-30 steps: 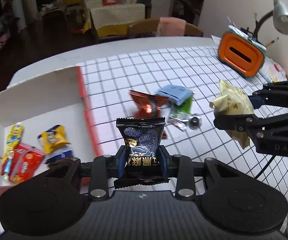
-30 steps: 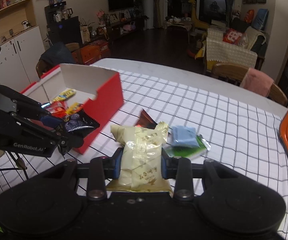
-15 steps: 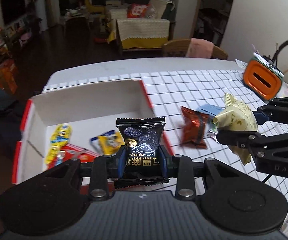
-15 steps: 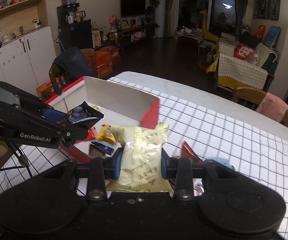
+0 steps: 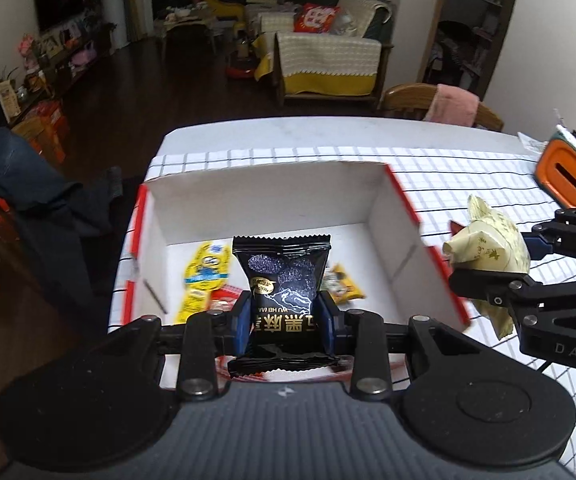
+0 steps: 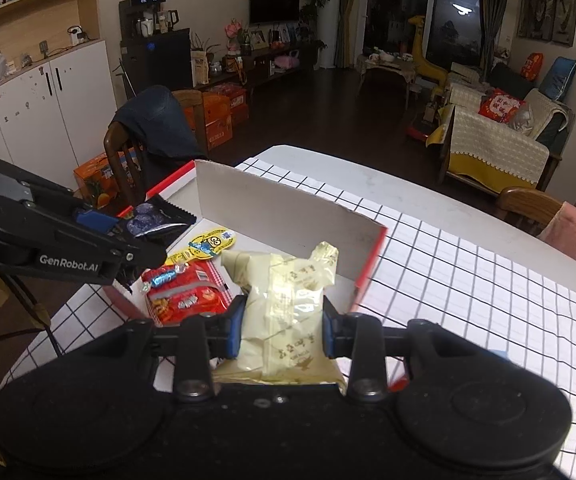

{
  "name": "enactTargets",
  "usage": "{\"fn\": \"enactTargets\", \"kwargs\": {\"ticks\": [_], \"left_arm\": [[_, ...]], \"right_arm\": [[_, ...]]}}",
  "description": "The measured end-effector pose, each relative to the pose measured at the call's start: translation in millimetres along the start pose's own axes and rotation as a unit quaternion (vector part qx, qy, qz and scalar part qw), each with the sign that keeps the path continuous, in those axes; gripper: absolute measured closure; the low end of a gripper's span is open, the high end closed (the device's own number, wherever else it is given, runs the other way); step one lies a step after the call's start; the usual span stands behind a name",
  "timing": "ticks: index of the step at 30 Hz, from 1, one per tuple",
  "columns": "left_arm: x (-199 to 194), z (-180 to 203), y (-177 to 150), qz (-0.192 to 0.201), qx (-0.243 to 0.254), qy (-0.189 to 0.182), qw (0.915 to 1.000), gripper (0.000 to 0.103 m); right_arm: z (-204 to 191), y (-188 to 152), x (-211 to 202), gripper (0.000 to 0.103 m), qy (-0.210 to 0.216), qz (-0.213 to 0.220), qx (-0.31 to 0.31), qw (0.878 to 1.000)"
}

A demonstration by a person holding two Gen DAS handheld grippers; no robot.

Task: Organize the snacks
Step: 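Carry the black packet and cream bag over the red box and release both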

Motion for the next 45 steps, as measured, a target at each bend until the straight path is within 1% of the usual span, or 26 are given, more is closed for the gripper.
{"fn": "enactTargets", "kwargs": {"ticks": [7, 12, 17, 23, 30, 33, 40, 42, 45], "left_arm": [[31.5, -31.5, 9.6, -0.031, -0.014, 0.018, 0.9993, 0.07], [56.1, -42.0, 14.6, -0.051, -0.012, 0.028, 0.9982, 0.07], [76.7, -43.3, 17.3, -0.073, 0.001, 0.036, 0.9967, 0.07], [97.8, -39.3, 18.7, -0.118, 0.013, 0.045, 0.9919, 0.07], [112.7, -35.8, 16.0, -0.151, 0.025, 0.047, 0.9871, 0.069], [114.8, -31.5, 14.7, -0.152, 0.04, 0.056, 0.986, 0.069], [114.6, -29.4, 15.5, -0.149, 0.038, 0.057, 0.9864, 0.069], [112.4, -28.8, 15.2, -0.146, 0.037, 0.059, 0.9868, 0.067], [106.8, -28.6, 15.1, -0.137, 0.036, 0.053, 0.9885, 0.061]], "right_arm": [[0.9, 10.7, 40.7, 0.068, -0.013, -0.024, 0.016, 1.0], [8.3, 13.5, 70.1, 0.068, -0.016, -0.043, 0.031, 0.998], [11.7, 15.0, 97.5, 0.068, -0.017, -0.069, 0.032, 0.997], [8.5, 19.3, 125.7, 0.068, -0.007, -0.105, 0.015, 0.994], [8.8, 16.8, 144.6, 0.068, 0.0, -0.136, 0.008, 0.991], [8.7, 15.3, 146.8, 0.068, -0.001, -0.138, 0.008, 0.99], [7.8, 15.1, 144.1, 0.065, 0.003, -0.133, 0.013, 0.991], [7.3, 14.9, 141.6, 0.064, 0.003, -0.13, 0.015, 0.991], [6.4, 14.5, 135.6, 0.06, 0.004, -0.124, 0.018, 0.992]]}}
Point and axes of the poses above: each gripper's, at about its wrist camera, not at the fingertips, and x roughly the way its jaws point, z to its right, y to its top, the point moved 2 cm from there along x, roughly the way its jaws point, and after that the axes turned 8 degrees about y, right-handed, at the moved point
